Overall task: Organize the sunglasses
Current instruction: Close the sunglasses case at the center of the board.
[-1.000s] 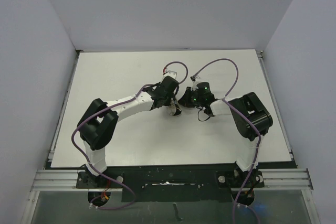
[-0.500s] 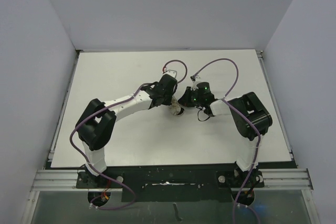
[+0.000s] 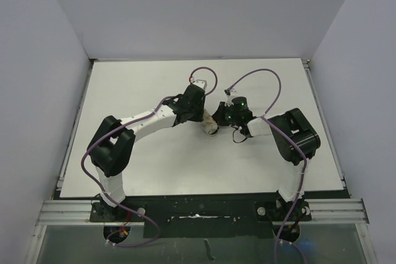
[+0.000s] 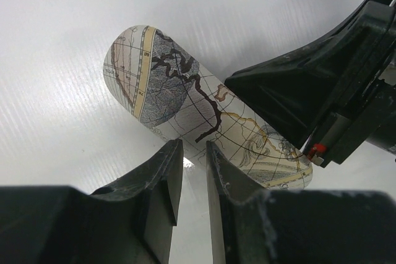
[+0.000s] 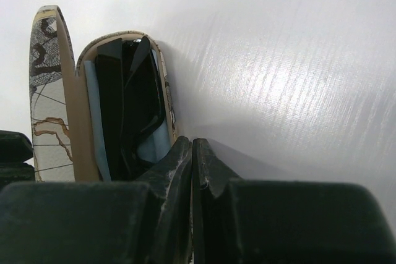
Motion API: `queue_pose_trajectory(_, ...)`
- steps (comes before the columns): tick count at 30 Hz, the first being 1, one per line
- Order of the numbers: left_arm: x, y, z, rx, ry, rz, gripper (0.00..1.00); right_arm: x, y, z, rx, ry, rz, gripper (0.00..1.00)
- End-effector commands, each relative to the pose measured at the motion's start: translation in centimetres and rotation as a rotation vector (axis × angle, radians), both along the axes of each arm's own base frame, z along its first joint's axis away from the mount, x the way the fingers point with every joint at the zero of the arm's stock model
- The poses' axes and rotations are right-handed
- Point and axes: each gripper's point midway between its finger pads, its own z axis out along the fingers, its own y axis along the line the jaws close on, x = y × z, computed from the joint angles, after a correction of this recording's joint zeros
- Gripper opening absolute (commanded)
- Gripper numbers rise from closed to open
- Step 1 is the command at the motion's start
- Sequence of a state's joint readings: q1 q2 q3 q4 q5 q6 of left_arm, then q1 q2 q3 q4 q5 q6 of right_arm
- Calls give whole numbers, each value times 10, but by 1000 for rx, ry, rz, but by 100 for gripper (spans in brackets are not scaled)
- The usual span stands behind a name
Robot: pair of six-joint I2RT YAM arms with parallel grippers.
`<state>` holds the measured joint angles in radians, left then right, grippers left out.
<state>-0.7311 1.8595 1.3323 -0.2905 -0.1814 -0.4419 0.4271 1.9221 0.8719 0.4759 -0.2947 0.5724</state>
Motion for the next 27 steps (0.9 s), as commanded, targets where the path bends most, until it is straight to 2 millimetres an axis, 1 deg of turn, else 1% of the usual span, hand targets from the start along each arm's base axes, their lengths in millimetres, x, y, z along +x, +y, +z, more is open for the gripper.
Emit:
queue_pose_trajectory(1,-2,-14,2,-72,10,-31,22,-11,15,-3,11,12,62,0)
queue_pose_trajectory(6,-7,-10,-10,-55,35,-30,22,-11,15,-3,10,13,60,0)
queue_pose_trajectory(13,-13,-5,-20,-41,54,-24,22,-12,14,-3,8,14,59,0)
queue_pose_trajectory(20,-15,-1,-24,-31,57,-16,22,-11,14,-4,5,16,57,0)
queue_pose_trajectory(25,-17,0,-31,-22,69,-16,22,-11,14,-4,5,15,58,0)
queue_pose_trajectory(27,-16,0,-30,-23,65,-14,22,-12,14,-4,4,13,58,0)
